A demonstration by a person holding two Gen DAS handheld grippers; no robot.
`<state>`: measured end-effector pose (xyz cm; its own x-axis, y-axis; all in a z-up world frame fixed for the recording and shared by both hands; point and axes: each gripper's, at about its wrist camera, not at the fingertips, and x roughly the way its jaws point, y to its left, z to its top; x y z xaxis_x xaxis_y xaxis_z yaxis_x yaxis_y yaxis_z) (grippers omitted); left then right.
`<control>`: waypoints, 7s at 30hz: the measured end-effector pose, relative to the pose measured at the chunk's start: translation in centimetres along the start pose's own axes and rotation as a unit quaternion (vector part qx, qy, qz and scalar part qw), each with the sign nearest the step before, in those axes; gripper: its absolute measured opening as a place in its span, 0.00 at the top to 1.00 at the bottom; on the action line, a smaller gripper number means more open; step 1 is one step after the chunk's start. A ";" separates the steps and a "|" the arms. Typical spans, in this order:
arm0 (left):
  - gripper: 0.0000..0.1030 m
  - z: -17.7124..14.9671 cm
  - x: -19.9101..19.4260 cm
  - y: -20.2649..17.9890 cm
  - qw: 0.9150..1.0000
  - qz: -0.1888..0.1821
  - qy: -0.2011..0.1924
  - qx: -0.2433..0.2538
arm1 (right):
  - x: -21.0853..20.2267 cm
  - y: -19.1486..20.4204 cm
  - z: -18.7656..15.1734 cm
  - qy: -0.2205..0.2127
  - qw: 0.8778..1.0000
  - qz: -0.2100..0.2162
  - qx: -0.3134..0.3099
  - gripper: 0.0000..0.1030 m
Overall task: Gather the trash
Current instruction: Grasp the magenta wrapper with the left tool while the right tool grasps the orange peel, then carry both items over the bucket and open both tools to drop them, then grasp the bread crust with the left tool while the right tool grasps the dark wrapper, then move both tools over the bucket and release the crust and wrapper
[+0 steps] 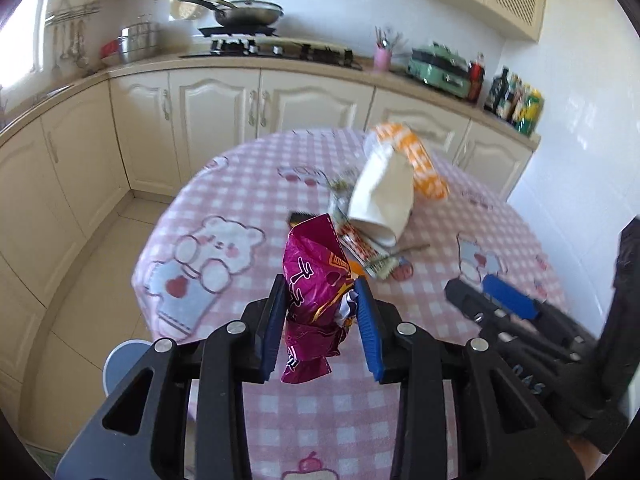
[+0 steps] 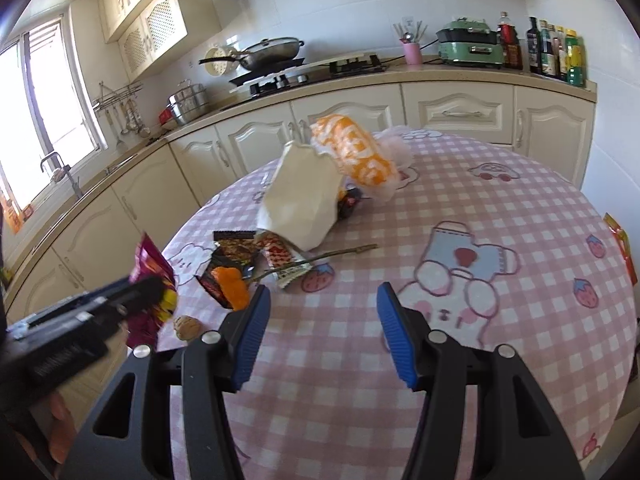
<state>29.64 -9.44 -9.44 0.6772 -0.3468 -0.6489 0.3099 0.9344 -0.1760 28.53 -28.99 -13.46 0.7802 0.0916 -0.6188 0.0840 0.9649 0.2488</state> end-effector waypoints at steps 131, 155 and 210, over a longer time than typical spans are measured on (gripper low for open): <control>0.50 -2.7 4.8 0.9 0.995 0.046 0.091 0.018 | 0.9 2.4 0.1 -0.002 0.999 -0.018 -0.047 0.56; 0.74 -0.8 1.7 9.7 0.992 0.108 0.032 -0.049 | 7.7 9.5 1.9 0.055 0.995 0.035 -0.074 0.54; 0.40 -7.1 -0.7 32.6 0.952 0.216 0.050 -0.209 | 17.1 34.4 -6.1 0.180 0.939 0.203 -0.210 0.91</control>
<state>34.50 21.80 -19.99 0.6076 0.0668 -0.7914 -0.2899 0.9464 -0.1427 40.95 7.24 -20.05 0.4288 0.4771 -0.7671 -0.4864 0.8375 0.2490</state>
